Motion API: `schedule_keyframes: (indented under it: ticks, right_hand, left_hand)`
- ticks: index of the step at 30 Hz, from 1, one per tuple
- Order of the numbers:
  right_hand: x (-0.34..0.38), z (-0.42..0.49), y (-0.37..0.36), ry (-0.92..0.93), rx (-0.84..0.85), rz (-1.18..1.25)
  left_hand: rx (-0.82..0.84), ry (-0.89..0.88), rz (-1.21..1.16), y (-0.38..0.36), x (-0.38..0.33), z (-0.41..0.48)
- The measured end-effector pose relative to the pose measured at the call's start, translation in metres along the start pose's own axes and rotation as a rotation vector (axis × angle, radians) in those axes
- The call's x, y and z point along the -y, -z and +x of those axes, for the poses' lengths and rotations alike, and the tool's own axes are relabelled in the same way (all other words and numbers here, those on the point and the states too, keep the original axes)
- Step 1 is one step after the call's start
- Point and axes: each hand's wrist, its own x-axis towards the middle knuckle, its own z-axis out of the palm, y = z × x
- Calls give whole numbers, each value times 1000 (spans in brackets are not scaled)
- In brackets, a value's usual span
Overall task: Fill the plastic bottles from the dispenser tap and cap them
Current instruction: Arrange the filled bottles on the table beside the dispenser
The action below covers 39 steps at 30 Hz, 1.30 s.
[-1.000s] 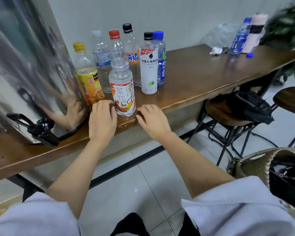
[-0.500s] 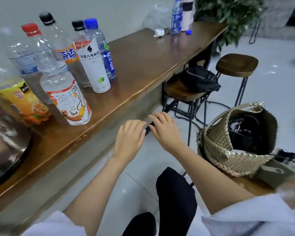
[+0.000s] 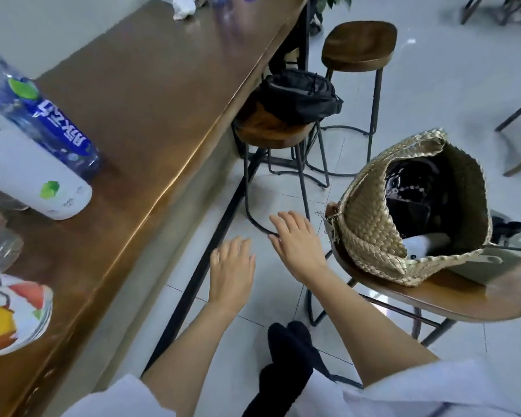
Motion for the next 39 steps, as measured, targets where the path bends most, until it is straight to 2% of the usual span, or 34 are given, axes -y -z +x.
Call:
schedule_keyframes:
  ticks: [4, 12, 16, 26, 39]
  right_hand:
    - [-12, 20, -35, -12, 80, 22]
    - [-62, 43, -97, -110, 91, 28]
    - [-76, 40, -141, -148, 79, 40]
    - [-69, 5, -261, -168, 69, 31]
    - [-51, -77, -425, -67, 225, 64]
  left_hand:
    - [6, -33, 27, -30, 4, 26]
    - [47, -47, 73, -109, 8, 74]
    - [84, 9, 27, -151, 31, 74]
    - [167, 39, -15, -267, 96, 20]
    - [330, 175, -13, -382, 153, -87]
